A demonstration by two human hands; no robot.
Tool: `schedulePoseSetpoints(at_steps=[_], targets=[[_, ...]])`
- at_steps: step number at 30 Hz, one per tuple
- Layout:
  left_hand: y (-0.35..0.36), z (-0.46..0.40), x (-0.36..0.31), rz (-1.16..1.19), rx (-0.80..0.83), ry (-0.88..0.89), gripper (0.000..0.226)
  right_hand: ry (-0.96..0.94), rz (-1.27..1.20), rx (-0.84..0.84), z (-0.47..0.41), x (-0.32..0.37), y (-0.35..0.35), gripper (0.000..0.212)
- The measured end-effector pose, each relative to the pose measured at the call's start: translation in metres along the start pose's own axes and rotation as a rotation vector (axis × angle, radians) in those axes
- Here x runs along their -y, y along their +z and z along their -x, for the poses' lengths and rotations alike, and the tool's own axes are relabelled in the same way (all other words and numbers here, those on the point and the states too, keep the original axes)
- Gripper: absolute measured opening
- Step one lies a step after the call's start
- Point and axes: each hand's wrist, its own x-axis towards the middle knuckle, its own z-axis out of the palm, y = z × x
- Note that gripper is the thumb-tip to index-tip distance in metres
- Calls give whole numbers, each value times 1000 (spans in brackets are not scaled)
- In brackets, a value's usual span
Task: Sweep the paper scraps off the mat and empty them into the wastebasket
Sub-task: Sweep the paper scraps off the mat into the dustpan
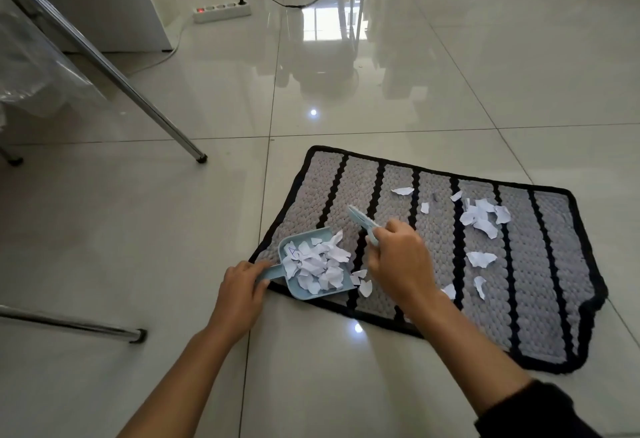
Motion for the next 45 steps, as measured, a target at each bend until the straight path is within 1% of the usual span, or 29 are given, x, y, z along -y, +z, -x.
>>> schedulePoseSetpoints(at_steps=[3,5,7,11,14,16,18,23,26,28,30,33,35,37,39,40,45], targets=[[2,0,-2,18,4,7,33,-40,10,123,3,5,13,18],[3,0,-5,20,10,7,33,-104,-13,155,16,17,17,11],[5,0,-8,21,15,6,34,-112,-70,123,24,19,9,10],[2,-1,-9,6,18,20,34,59,-169,10,22,-11,-20,19],[-5,1,-4,-11,10,26,34,130,-65,-53,27,-30,-34,24],[-8,4,0,-18,9,22,35,172,-14,-63,34,-34,-36,28],[-9,8,4,-25,14,18,35,174,13,-59,40,-32,-31,30],[1,16,-4,-24,39,34,32,19,-3,81,43,4,-9,33],[9,19,-11,7,38,28,32,-20,-40,77,39,16,-9,34],[11,18,-13,19,28,30,32,-11,-99,69,36,9,-16,34],[12,16,-12,25,19,42,31,49,-149,36,29,-8,-25,34],[13,15,-10,21,23,47,31,129,-107,-28,18,-31,-29,32],[15,16,-12,21,25,49,31,76,-50,44,18,-28,-23,31],[17,16,-15,28,21,53,30,-56,12,128,27,-10,-12,28],[19,16,-17,35,12,53,29,-162,20,157,39,5,-3,23],[20,16,-18,40,8,48,29,-169,-12,138,43,8,-2,23],[20,15,-18,42,-2,51,30,21,-264,25,34,-10,-26,30]])
